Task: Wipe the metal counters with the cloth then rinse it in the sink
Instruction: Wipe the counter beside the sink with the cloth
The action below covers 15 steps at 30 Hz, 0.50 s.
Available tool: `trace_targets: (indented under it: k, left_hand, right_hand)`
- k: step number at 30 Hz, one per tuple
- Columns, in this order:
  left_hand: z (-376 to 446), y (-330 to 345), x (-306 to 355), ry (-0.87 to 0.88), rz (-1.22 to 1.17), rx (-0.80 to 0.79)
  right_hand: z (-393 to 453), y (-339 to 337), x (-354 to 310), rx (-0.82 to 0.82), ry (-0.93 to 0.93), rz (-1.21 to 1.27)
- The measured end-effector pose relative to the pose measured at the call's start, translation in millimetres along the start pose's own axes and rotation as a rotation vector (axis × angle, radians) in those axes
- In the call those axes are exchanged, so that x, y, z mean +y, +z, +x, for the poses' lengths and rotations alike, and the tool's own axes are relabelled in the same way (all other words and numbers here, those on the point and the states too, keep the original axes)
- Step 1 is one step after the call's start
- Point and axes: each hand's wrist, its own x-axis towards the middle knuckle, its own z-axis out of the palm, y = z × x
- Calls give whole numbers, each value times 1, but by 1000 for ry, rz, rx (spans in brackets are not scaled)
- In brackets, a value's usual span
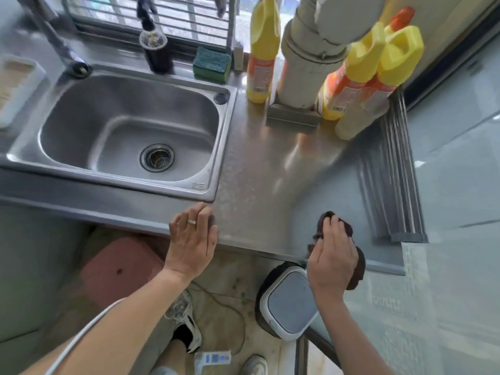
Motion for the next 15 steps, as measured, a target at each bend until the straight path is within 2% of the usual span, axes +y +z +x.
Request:
trace_targets:
  k: [4, 9, 15]
  left_hand:
    - [-4, -12, -35, 23, -6, 0]
    - [-4, -33, -100, -85, -38, 52]
    - [0, -57, -178, -182, -98, 169]
  right_hand:
    - [-21, 24, -84, -62, -189, 83]
    - [-49, 65, -199, -100, -483, 201]
    - [-60, 101, -307, -200, -618, 322]
